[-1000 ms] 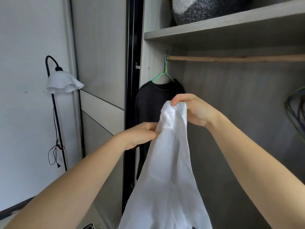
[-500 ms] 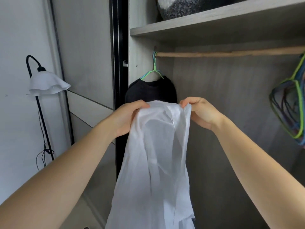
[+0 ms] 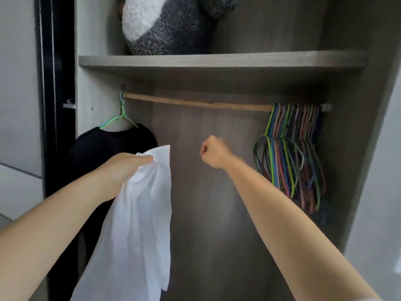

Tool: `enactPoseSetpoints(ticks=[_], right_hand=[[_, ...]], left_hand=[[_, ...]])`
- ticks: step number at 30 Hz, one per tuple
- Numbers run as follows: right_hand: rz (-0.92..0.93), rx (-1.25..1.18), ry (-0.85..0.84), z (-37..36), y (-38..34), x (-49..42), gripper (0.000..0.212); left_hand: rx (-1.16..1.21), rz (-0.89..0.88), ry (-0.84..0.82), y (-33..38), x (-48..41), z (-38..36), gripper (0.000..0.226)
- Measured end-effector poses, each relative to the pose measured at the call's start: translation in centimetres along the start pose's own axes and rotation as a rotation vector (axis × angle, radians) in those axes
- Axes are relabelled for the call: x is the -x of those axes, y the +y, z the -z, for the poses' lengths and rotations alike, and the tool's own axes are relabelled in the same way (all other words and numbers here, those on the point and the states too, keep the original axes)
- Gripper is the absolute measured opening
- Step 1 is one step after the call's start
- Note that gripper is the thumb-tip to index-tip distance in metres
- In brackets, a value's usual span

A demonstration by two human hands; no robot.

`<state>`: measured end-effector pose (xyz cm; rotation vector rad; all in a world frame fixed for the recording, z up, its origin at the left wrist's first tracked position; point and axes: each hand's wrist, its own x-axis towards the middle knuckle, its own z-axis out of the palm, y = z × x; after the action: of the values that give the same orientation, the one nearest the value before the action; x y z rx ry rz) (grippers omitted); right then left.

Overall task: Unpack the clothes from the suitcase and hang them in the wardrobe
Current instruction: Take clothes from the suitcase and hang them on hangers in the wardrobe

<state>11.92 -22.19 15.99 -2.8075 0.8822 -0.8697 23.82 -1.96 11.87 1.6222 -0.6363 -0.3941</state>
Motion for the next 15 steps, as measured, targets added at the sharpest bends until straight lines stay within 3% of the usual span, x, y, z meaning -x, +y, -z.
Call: enactPoseSetpoints(ticks=[3,7,10,13,15], right_hand=[[-0.09,0.457,0.128,3.8,2.0,-0.5,0.033],[-0.247,0.772,0.173,6.5,4.7,-1.3,0.036],[-0.342,0.864,0.123,6.9,6.2,-1.2,0.04],[-0.37,0.855,0.108,7.1,7.1,-1.5,0.038],[-0.408,0.733,0.134,7.5,7.3,-1.9,0.034]], left_hand=[[-0.016,-0.003,0.018,0.9,0.0,-1.2,0.017],[-0.036,-0.031,-0.04,1.2,0.6,-1.7,0.015],[-0.057,-0.056,-0.053,1.3,1.3,-1.3,0.032],[-0.042,-0.041,-0.03,0.6,1.2,-0.2,0.012],[-0.037,-0.037,-0.017,-0.1,1.0,0.6,0.015]])
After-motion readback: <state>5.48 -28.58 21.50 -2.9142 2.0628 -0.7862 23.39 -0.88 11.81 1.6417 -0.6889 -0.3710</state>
